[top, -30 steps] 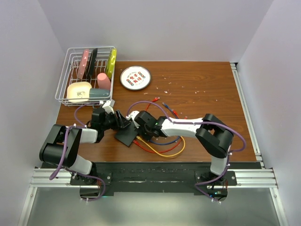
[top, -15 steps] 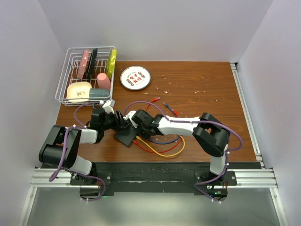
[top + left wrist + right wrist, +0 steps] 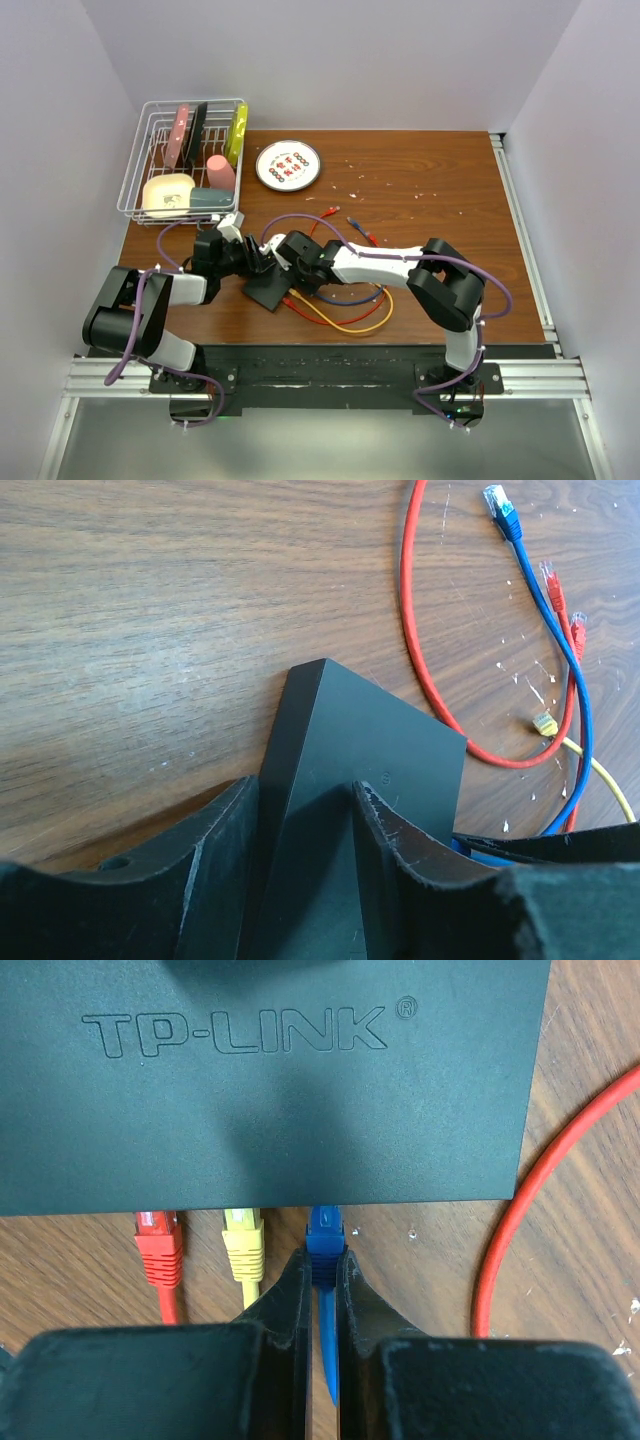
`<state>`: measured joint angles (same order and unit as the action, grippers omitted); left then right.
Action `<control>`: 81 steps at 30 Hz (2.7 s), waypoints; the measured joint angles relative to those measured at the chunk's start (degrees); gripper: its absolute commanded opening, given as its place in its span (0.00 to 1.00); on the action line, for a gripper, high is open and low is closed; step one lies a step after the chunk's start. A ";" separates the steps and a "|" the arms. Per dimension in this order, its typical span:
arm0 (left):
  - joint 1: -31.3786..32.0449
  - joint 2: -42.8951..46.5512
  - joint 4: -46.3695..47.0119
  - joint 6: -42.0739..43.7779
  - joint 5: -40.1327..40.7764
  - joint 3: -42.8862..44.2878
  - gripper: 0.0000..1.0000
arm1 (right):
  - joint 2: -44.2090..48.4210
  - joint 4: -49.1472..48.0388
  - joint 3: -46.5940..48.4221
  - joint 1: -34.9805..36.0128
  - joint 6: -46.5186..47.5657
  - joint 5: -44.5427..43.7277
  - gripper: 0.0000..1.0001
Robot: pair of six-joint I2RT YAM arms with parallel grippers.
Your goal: Insert the plug into the switch port
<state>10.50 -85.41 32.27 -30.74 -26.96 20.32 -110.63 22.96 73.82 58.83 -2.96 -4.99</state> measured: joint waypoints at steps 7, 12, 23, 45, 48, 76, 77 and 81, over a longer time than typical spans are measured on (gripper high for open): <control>-0.02 0.00 -0.15 0.26 -0.04 0.00 0.43 | -0.07 0.24 0.20 0.00 0.00 0.04 0.00; -0.22 -0.22 0.02 0.33 -0.50 0.00 0.42 | -0.20 0.15 0.22 0.00 -0.02 0.07 0.00; -0.52 -0.98 1.53 0.28 -1.38 -0.24 0.37 | -0.33 0.04 0.42 0.00 -0.09 0.26 0.00; 1.22 -1.20 5.20 -0.20 1.92 -1.49 0.26 | -2.60 2.40 4.26 -0.96 -1.18 1.53 0.00; 1.27 -1.22 6.69 -0.48 2.16 -2.32 0.26 | -2.60 2.38 4.26 -1.16 -1.51 1.73 0.00; 3.17 17.03 -24.30 0.59 12.57 3.58 0.68 | 3.54 0.24 6.67 -2.12 -4.02 -5.75 0.74; 3.17 18.12 -24.96 0.59 12.96 3.58 0.68 | 4.31 0.15 6.67 -2.32 -4.11 -6.47 0.75; 3.17 23.54 -26.93 0.59 14.25 3.58 0.68 | 6.03 -0.81 6.69 -3.82 -5.11 -7.52 0.79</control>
<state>13.67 -61.87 5.34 -30.15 -12.71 23.90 -104.60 22.15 80.51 55.00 -8.08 -12.51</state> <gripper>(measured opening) 0.675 0.773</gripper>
